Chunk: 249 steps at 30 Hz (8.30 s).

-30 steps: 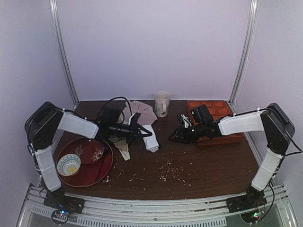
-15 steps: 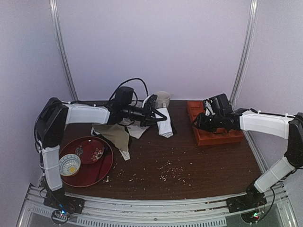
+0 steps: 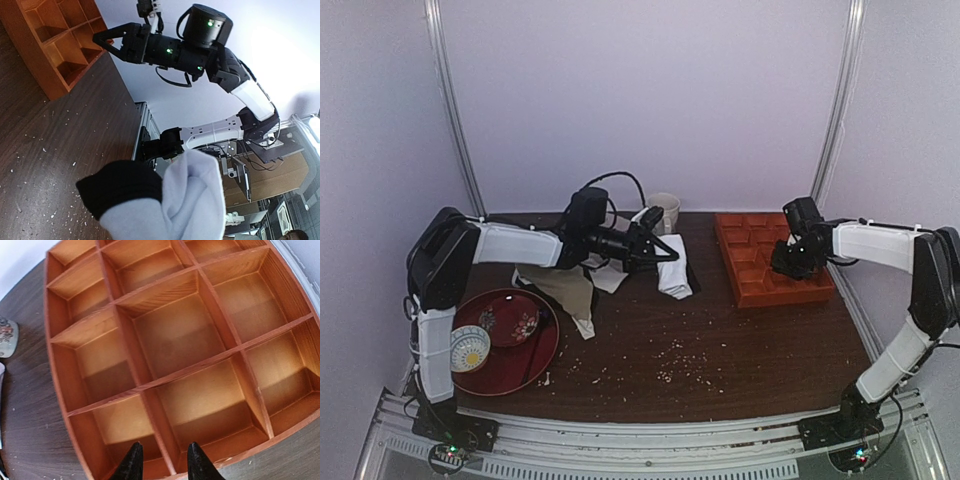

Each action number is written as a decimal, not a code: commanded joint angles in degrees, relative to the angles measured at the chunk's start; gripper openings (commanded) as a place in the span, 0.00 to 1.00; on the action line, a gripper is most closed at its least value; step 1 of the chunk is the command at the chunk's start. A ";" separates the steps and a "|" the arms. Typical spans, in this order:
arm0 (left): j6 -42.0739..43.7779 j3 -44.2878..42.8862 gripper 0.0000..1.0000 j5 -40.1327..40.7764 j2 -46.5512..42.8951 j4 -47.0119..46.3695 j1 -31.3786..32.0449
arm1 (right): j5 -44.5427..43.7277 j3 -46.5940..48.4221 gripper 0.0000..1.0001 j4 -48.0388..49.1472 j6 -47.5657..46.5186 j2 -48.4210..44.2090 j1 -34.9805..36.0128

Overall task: Roll the underwear
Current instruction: Move the storage box to the center of the board, then place the underwear in the storage box.

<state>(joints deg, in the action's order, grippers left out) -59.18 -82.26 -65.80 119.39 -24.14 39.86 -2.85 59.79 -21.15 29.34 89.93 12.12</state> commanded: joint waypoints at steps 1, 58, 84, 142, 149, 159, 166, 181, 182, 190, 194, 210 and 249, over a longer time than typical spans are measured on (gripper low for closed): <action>-2.78 -0.40 0.00 -3.83 0.10 -8.19 -0.05 | -1.58 2.04 0.28 -3.26 -1.99 3.24 -1.96; 3.31 4.65 0.00 -12.88 -3.60 -4.56 -2.46 | 7.34 -7.28 0.27 0.49 9.50 3.10 25.22; 39.94 -28.65 0.00 -5.07 14.21 50.68 3.13 | 1.74 -10.99 0.40 -5.73 5.44 -20.95 15.89; 49.20 -18.63 0.00 -0.26 -1.04 62.68 3.04 | 1.58 -3.03 0.19 -0.18 -4.21 6.55 19.53; 54.66 -15.49 0.00 0.55 -3.47 68.93 2.90 | 1.26 -1.65 0.19 -0.97 -3.93 6.94 24.89; 63.40 -16.25 0.00 4.33 -2.45 79.35 2.83 | 2.15 -0.93 0.22 -0.28 -2.19 7.36 28.96; 60.51 -19.58 0.00 4.02 3.21 76.28 2.86 | 2.20 -1.41 0.22 0.09 -1.58 6.88 28.96; 54.23 -22.33 0.00 7.97 8.99 70.07 3.21 | 2.33 -3.04 0.23 1.63 -0.50 6.59 28.92; 53.80 -22.55 0.00 8.58 9.35 70.09 3.22 | 2.33 -3.09 0.23 1.71 -0.50 6.58 28.94; 52.66 -22.58 0.00 10.29 10.56 70.09 3.59 | 2.38 -3.46 0.22 1.91 -0.49 6.92 28.89; 52.37 -22.89 0.00 10.60 11.28 70.12 3.78 | 2.41 -3.19 0.22 1.98 -0.42 7.19 28.93; 48.75 -25.69 0.00 22.33 13.11 75.20 5.89 | 2.15 -3.16 0.23 1.94 -0.34 7.62 28.93; 26.96 -23.03 0.00 46.29 14.52 83.42 9.98 | -1.28 -3.34 0.22 2.47 1.49 7.73 28.93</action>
<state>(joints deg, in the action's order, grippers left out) -28.62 -108.38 -27.73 131.13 54.76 49.93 -2.76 57.30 -19.73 29.91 97.78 40.64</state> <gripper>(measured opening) 0.220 0.224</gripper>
